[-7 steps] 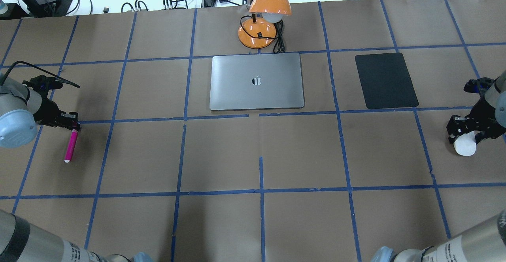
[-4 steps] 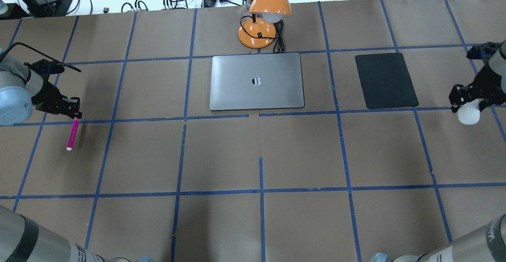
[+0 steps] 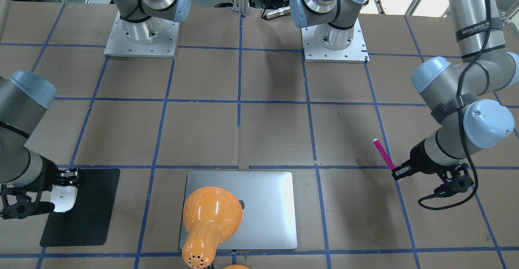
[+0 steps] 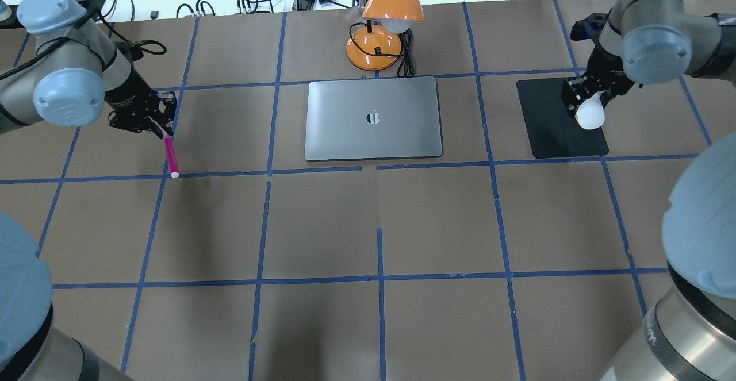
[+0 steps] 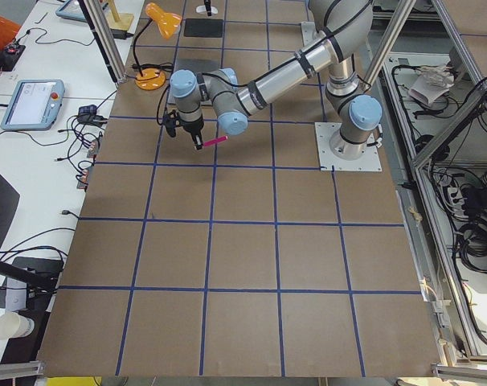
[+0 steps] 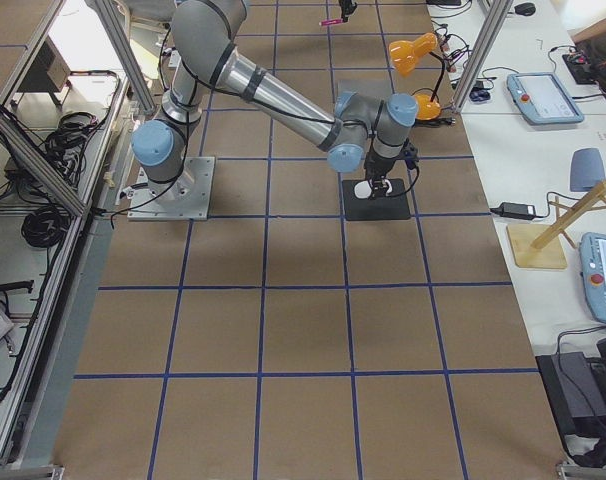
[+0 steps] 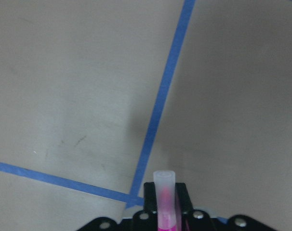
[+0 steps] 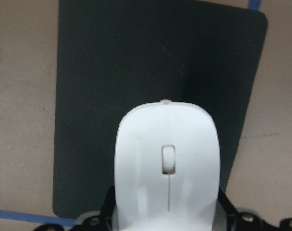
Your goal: Place pen and mouse around notebook
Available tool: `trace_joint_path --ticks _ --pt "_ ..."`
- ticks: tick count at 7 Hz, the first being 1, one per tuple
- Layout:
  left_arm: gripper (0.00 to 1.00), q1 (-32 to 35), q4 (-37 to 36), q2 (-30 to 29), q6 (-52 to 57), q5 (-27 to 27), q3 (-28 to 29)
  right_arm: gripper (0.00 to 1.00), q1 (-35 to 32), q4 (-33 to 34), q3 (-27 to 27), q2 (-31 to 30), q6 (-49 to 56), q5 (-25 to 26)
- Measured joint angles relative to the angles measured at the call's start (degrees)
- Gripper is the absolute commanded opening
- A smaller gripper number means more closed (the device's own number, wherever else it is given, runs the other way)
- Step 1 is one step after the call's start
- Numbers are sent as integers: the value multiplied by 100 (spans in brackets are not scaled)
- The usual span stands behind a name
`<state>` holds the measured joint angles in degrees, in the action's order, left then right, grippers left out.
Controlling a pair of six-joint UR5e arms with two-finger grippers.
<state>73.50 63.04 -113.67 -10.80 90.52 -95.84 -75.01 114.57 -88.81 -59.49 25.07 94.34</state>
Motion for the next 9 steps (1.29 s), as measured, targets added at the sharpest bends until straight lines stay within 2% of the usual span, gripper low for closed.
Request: trace_joint_path --ticks 4,5,6,7,9 --pt "0 1585 -46 -90 -3806 -48 9 21 -74 41 273 483 -341 -6" --pt "0 2129 -50 -100 -4701 -9 -4 56 -75 41 275 537 -572 -4" --pt "0 2668 -37 -117 -5589 36 -19 100 -75 39 270 569 -763 -5" --pt "0 3132 -14 -138 -6349 122 -43 100 -75 48 273 586 -850 -9" --pt "0 3659 -19 -252 -7585 146 -226 100 -75 39 303 577 -891 6"
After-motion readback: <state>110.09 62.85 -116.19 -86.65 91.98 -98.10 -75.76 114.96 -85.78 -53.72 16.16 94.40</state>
